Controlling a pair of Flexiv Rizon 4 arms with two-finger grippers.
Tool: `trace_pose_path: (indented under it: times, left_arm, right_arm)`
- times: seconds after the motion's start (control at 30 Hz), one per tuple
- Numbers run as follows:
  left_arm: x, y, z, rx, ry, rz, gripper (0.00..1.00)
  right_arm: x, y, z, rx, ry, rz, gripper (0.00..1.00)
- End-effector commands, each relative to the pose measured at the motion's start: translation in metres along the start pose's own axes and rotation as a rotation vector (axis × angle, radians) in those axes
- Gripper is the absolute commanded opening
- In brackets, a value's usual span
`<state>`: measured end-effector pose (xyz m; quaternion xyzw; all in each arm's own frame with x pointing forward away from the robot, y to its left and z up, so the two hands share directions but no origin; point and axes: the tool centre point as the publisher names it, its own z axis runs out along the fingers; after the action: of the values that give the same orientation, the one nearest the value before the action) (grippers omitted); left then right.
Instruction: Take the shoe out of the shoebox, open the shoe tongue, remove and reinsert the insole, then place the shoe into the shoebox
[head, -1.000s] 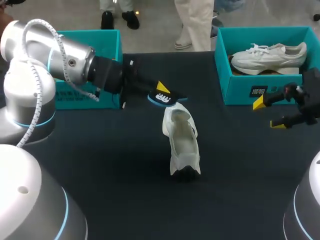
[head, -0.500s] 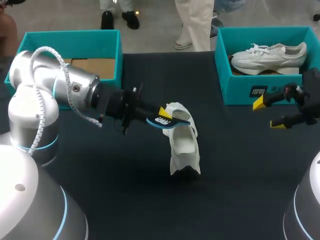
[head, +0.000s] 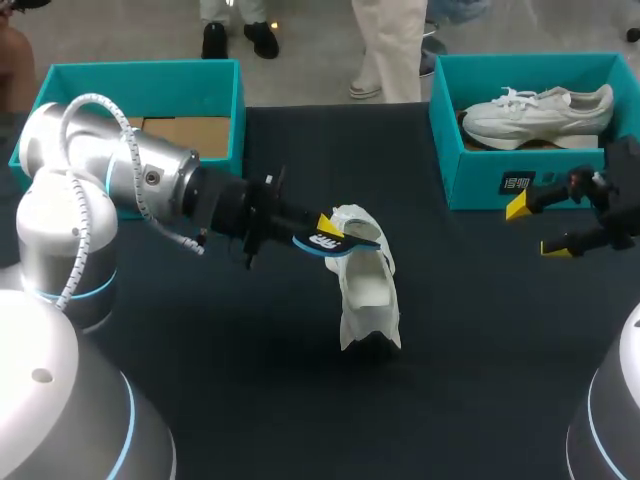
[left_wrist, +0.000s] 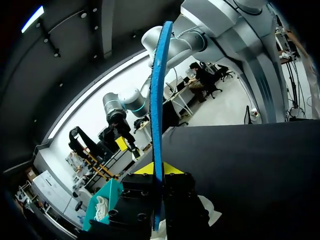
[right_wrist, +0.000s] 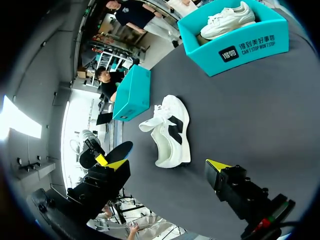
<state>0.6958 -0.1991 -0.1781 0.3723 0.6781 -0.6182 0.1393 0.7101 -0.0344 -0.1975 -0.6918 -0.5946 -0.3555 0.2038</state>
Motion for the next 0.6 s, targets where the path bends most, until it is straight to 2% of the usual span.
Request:
trace_pose_path:
  times: [0.03,0.23,0.6]
  left_arm:
    - [0.001,0.005,0.007,-0.039,-0.039,0.037,0.00]
    - [0.010,0.019,0.015,-0.081,-0.121,0.031,0.00]
    - [0.013,0.021,0.018,-0.078,-0.099,-0.005,0.00]
  right_arm:
    - [0.000,0.000,0.000,0.000,-0.004,0.002,1.00]
    - [0.000,0.000,0.000,0.000,-0.004,0.002,1.00]
    - [0.000,0.000,0.000,0.000,-0.004,0.002,1.00]
